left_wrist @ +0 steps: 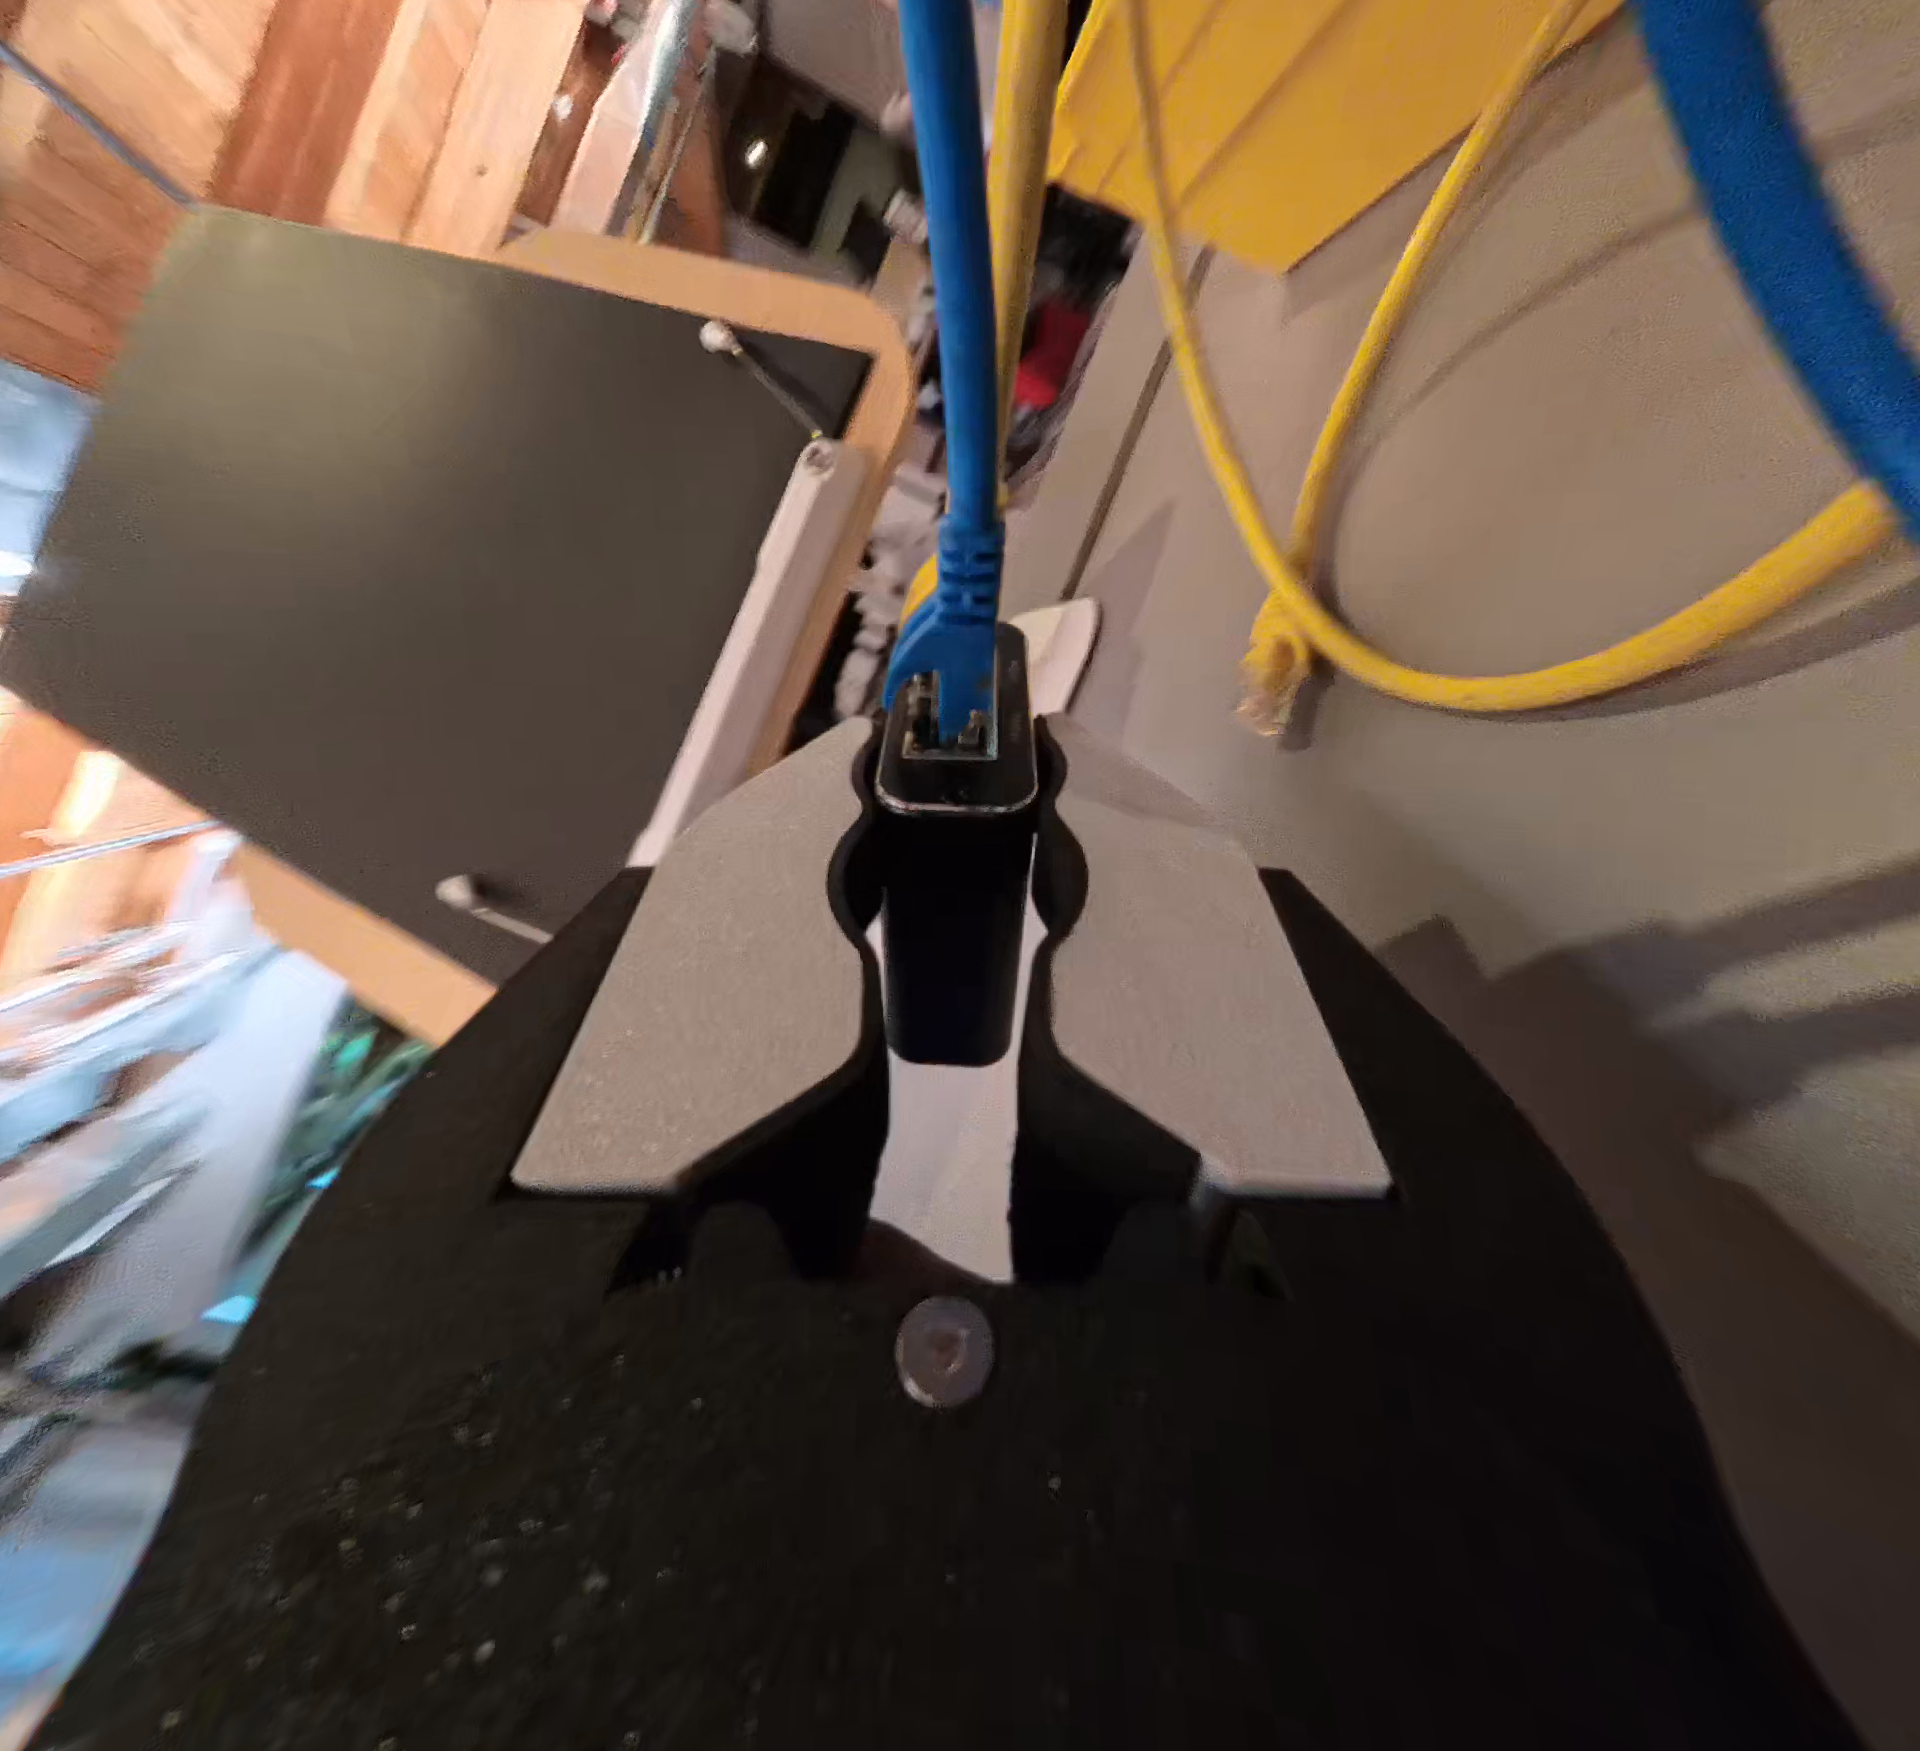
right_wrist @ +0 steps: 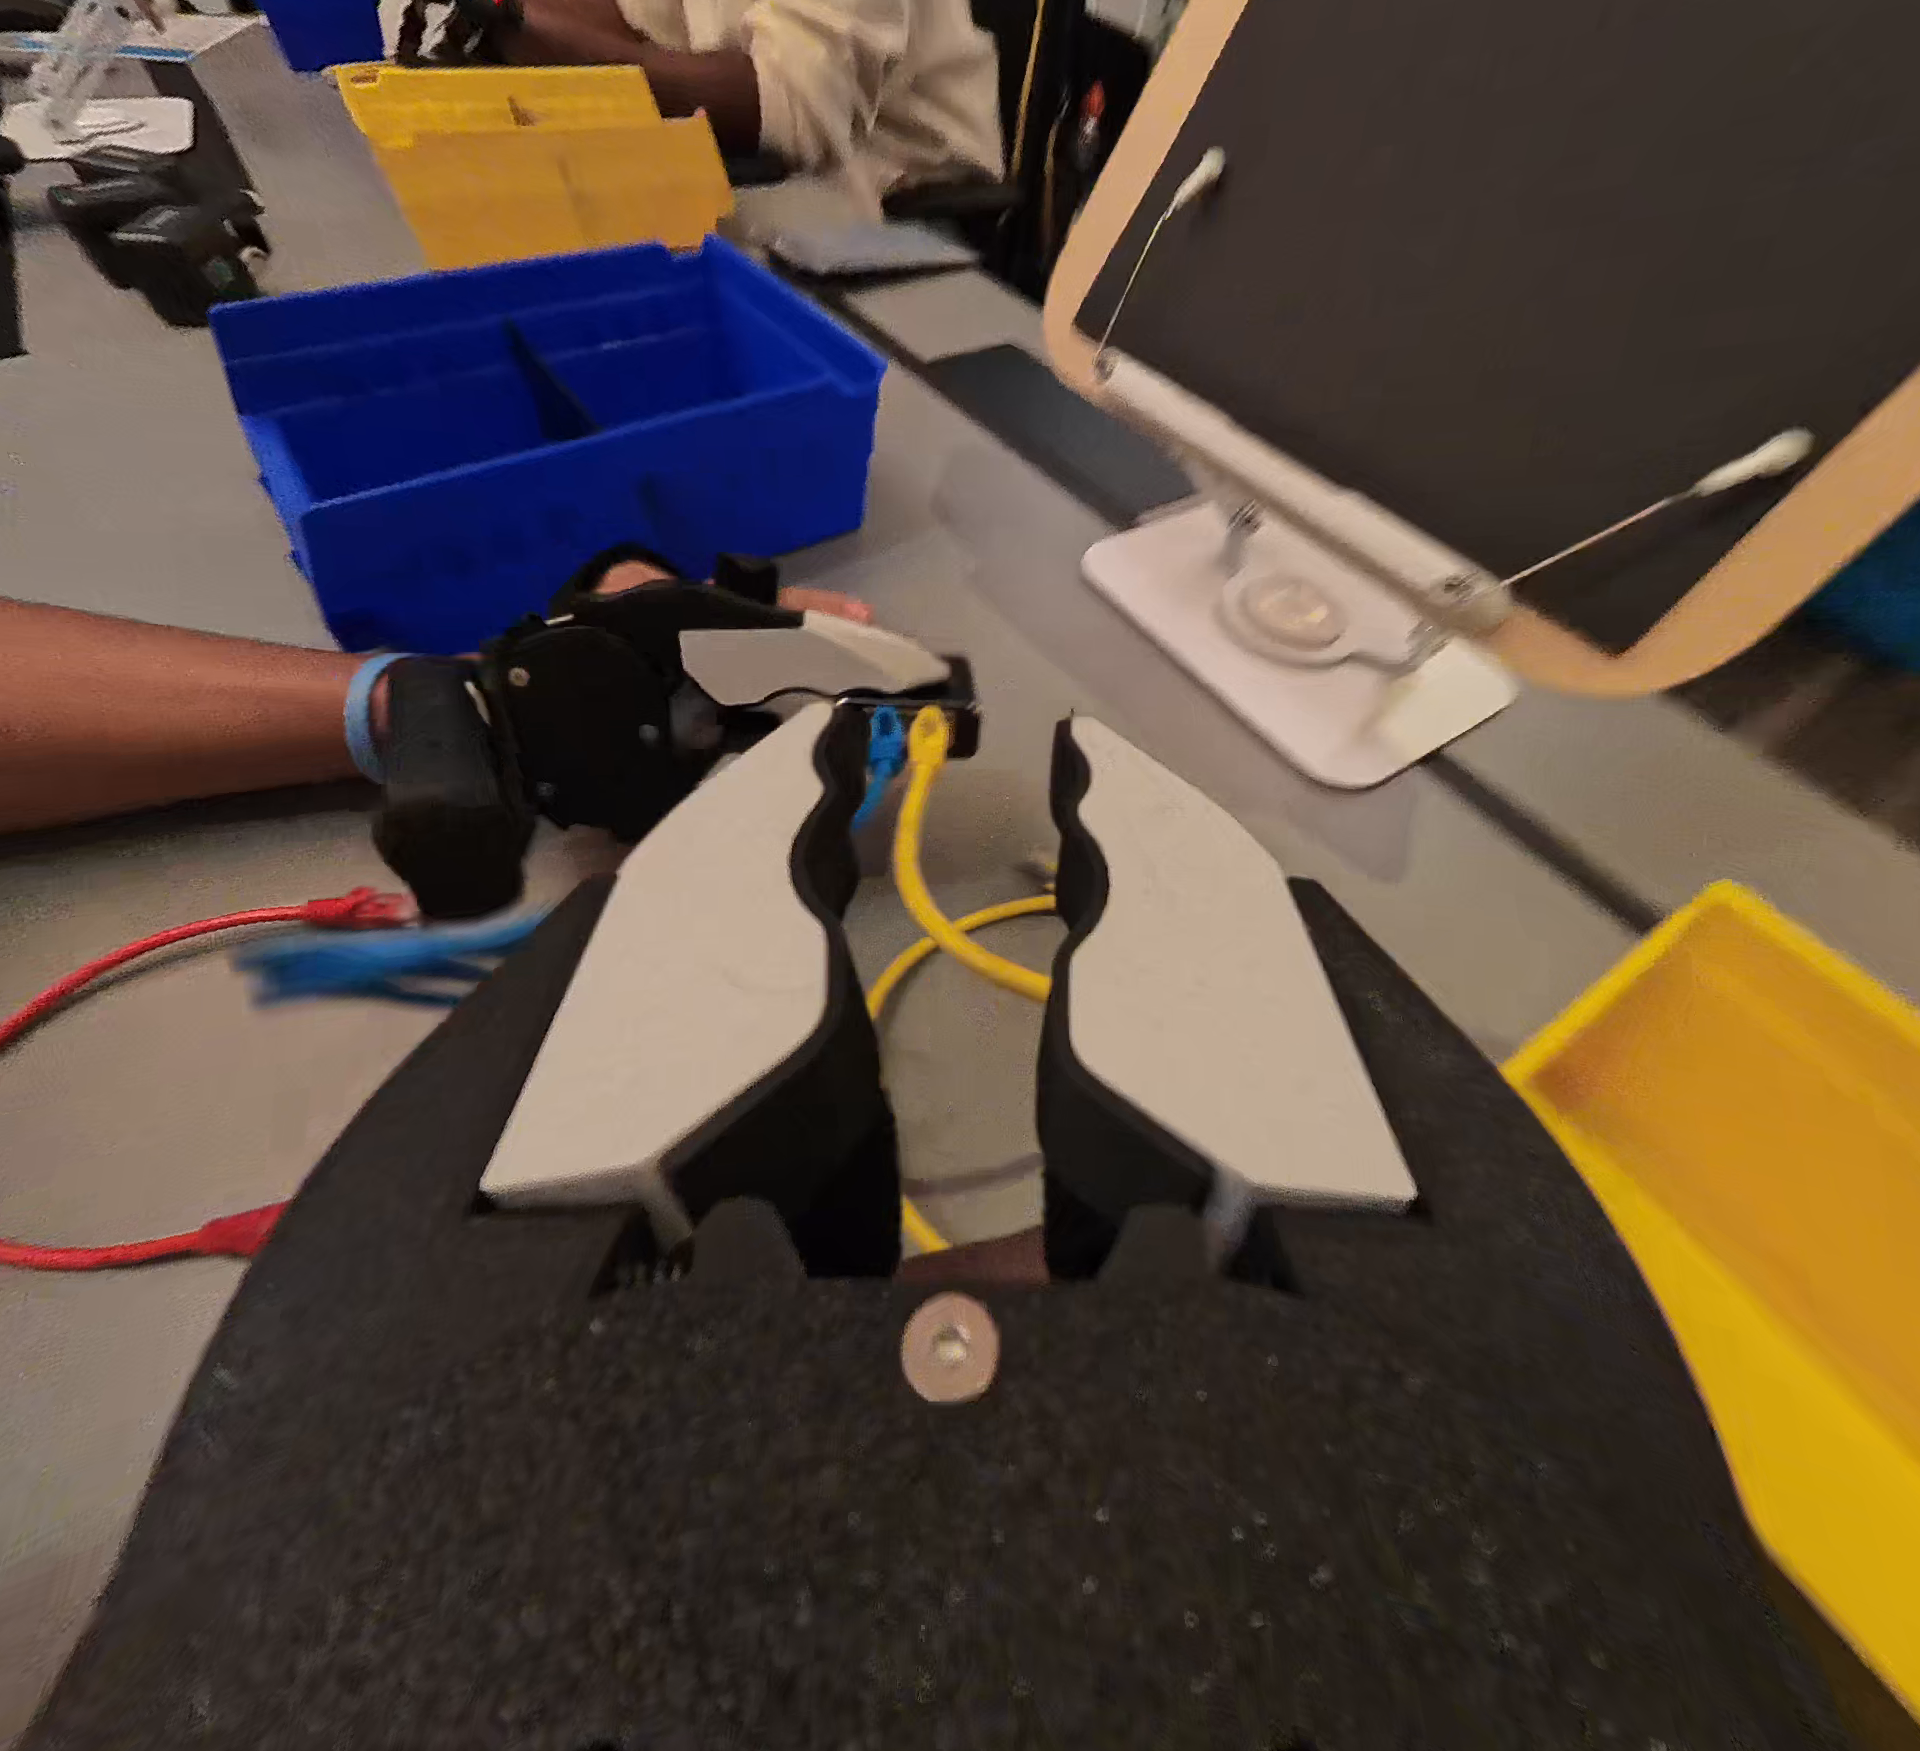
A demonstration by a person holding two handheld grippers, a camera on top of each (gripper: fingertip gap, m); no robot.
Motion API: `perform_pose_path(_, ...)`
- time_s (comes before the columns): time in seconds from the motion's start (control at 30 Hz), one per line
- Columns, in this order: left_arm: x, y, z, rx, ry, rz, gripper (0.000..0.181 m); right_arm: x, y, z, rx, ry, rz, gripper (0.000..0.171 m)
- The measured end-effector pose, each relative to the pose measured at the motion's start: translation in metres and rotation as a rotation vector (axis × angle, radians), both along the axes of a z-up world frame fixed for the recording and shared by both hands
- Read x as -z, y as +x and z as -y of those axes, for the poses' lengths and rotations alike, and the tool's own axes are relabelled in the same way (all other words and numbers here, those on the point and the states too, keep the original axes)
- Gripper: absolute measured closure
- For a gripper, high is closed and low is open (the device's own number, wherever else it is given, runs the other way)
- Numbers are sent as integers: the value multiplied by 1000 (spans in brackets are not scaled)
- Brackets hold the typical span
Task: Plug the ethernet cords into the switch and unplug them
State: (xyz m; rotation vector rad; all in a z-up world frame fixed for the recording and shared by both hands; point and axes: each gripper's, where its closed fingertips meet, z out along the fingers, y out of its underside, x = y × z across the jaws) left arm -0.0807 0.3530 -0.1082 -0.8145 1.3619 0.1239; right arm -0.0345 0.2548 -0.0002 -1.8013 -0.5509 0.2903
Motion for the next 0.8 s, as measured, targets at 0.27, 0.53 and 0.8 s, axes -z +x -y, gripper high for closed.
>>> perform_pose_path(0.27, 11, -5, 5, 127, -187, 15, 157, 12, 1, -12, -205, 18, 519, 129)
perform_pose_path(0.53, 18, -5, 7, 138, -245, -19, 156, 72, -55, -20, -511, -35, 1029, 126)
perform_pose_path(0.8, 17, -1, 24, 181, -269, -32, 156, 104, -66, -37, -581, -59, 1147, 134)
